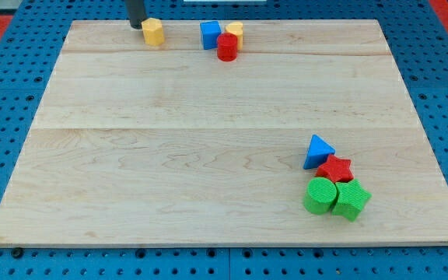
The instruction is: Push the blue cube into the red circle
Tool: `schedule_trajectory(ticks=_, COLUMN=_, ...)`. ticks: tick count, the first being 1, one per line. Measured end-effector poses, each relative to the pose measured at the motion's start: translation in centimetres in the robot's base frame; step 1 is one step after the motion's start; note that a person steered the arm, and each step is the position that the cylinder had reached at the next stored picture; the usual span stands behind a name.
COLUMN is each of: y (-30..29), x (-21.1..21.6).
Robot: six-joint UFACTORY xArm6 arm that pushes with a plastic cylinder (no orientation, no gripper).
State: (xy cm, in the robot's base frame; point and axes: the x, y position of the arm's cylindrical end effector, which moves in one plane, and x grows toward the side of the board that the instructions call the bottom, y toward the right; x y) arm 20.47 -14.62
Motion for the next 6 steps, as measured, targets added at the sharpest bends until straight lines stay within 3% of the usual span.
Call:
schedule_trajectory(ticks=2, y=4.0, x=5.3)
schedule_trajectory(ticks=3, y=4.4, x=5.1)
schedule_trajectory(ticks=4, y=2.0, x=3.0)
schedule_trajectory(ticks=6, y=9.2, x=-1.1)
